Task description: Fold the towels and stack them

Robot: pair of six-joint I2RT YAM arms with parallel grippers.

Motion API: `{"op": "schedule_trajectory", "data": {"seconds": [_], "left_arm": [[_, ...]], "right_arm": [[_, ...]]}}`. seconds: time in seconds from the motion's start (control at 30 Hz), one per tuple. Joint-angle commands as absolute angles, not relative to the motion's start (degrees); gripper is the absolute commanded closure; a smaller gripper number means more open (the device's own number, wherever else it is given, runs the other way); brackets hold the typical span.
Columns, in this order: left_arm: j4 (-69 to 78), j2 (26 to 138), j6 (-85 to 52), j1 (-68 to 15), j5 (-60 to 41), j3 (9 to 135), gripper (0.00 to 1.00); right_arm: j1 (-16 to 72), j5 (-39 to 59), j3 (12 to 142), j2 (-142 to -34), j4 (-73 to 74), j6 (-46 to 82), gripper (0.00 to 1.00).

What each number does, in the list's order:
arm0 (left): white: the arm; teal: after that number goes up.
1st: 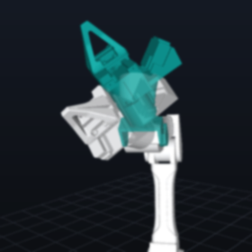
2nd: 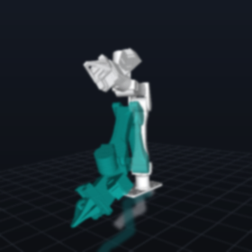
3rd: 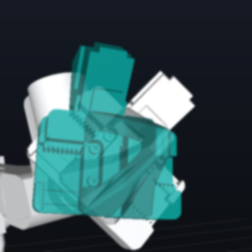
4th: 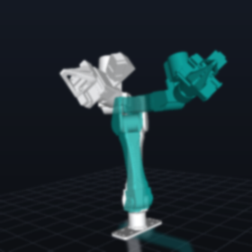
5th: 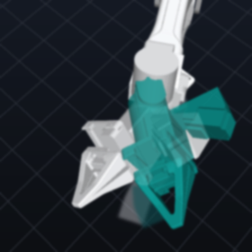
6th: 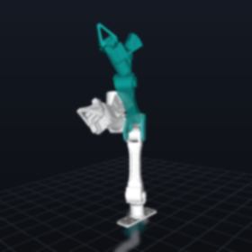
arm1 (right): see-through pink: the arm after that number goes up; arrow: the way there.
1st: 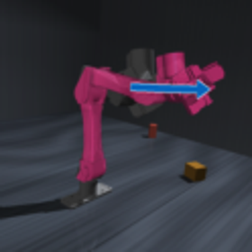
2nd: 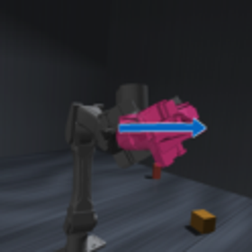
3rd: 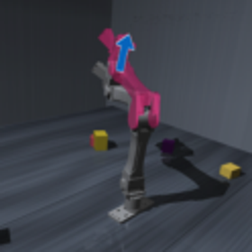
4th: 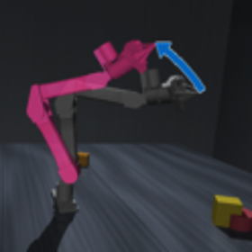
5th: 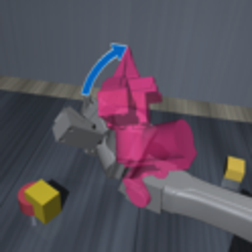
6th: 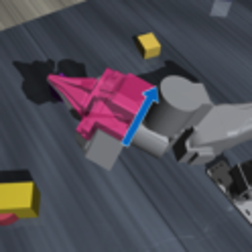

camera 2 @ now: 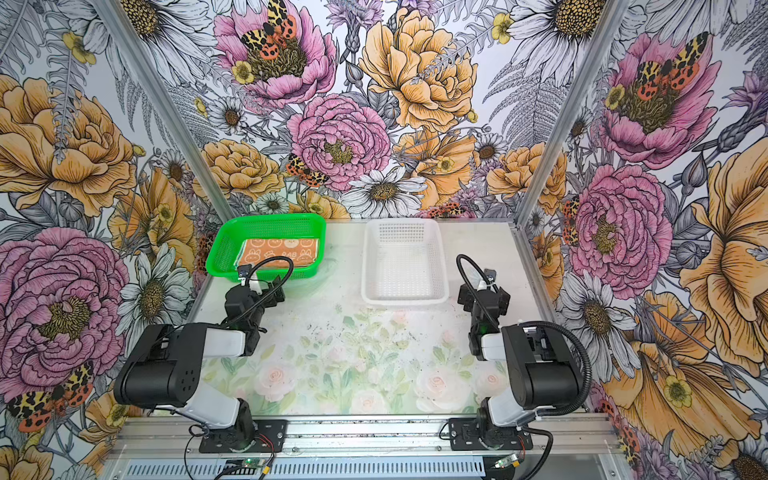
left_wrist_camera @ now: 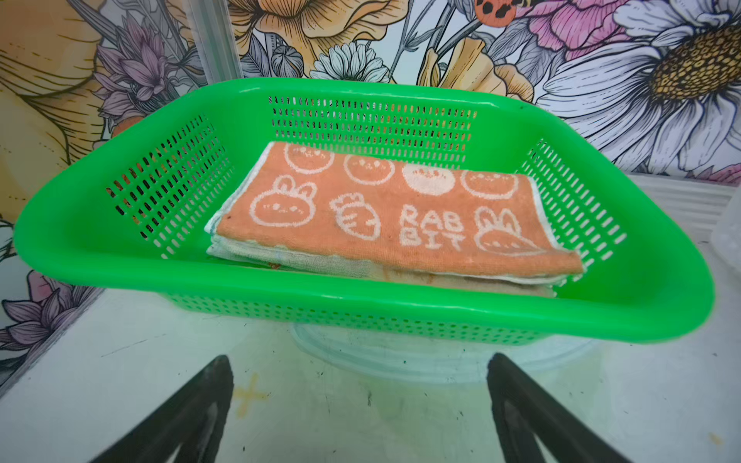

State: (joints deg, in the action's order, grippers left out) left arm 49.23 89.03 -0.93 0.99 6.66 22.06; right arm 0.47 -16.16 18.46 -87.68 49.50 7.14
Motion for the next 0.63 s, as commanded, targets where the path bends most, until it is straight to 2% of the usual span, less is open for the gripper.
{"op": "schedule_trajectory", "data": {"seconds": [0.0, 0.27, 0.6], "left_arm": [[53.4, 88.7, 0.0, 1.0, 4.5, 21.7, 0.01], [60.7, 89.1, 3.4, -4.3, 14.9, 18.3, 0.01], [58.9, 89.0, 3.0, -3.6, 14.2, 19.2, 0.01]], "right_arm": [[-0.1, -14.9, 19.1, -88.0, 56.1, 6.9, 0.00], [0.2, -15.5, 20.8, -87.9, 53.0, 6.7, 0.01], [0.6, -15.4, 21.1, -88.1, 52.7, 6.2, 0.00]]}}
